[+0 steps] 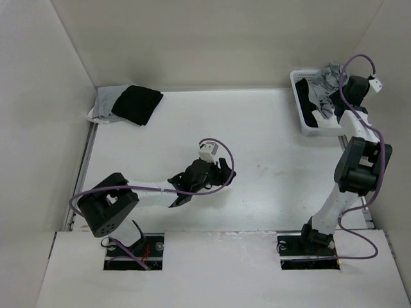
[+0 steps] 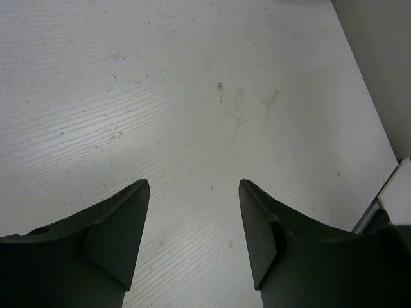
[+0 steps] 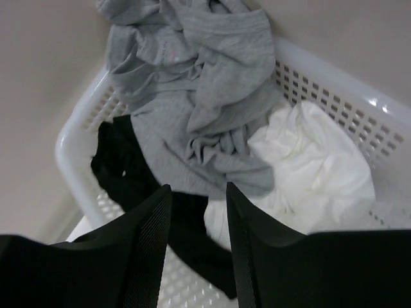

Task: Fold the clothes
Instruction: Grab the tank top from the pile, then move the tank top to the center of the board

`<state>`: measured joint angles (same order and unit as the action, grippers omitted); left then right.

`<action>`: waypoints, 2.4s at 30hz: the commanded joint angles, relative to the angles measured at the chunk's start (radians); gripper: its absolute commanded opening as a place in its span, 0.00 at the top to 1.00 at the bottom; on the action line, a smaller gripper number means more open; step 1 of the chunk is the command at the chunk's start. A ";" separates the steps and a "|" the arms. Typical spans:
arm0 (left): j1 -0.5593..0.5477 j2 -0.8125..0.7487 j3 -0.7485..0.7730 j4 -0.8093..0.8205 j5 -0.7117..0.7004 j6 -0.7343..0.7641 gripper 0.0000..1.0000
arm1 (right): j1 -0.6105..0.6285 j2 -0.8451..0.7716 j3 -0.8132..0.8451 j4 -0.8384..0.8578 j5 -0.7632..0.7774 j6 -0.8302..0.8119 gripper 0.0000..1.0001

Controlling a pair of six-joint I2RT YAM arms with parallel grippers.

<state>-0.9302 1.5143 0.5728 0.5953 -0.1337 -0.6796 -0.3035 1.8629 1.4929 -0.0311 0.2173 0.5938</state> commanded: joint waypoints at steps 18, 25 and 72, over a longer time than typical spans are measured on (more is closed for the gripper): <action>0.031 0.055 0.004 0.118 0.052 0.006 0.44 | -0.064 0.447 0.484 0.014 -0.070 0.136 0.88; 0.037 0.031 -0.011 0.129 0.049 0.003 0.45 | 0.006 -0.029 -0.004 0.458 -0.082 0.161 1.00; 0.301 -0.241 -0.189 -0.114 0.025 -0.040 0.44 | 0.862 -0.643 -1.042 0.160 0.022 0.247 0.69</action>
<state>-0.5674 1.2514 0.3225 0.4889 -0.1249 -0.7990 0.5098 1.2930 0.5323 0.3107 0.1604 0.8112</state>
